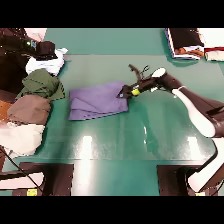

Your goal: Fold the shirts.

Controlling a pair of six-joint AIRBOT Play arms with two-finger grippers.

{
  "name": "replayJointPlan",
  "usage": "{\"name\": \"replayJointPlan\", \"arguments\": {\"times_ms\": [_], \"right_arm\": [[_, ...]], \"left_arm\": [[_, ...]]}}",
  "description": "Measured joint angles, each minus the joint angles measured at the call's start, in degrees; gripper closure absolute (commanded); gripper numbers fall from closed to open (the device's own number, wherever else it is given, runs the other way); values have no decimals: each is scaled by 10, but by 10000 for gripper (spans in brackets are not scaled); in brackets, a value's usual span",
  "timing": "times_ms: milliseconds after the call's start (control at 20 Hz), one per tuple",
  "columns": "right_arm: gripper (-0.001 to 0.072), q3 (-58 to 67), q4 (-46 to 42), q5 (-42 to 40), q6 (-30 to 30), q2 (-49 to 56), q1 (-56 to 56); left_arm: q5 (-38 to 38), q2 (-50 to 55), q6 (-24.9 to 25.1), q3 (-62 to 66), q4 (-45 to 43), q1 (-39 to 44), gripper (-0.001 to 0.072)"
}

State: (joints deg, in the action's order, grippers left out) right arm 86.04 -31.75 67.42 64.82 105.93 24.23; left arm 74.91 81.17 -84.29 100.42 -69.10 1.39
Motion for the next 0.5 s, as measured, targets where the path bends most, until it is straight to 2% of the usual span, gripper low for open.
{"name": "replayJointPlan", "arguments": {"times_ms": [250,500], "right_arm": [[701,-100,-52,-17,7,-159,-159],[701,-227,-118,-29,25,-315,-422]], "left_arm": [[-10,0,15,-18,7,49,684],[-70,0,21,-22,9,115,683]]}}
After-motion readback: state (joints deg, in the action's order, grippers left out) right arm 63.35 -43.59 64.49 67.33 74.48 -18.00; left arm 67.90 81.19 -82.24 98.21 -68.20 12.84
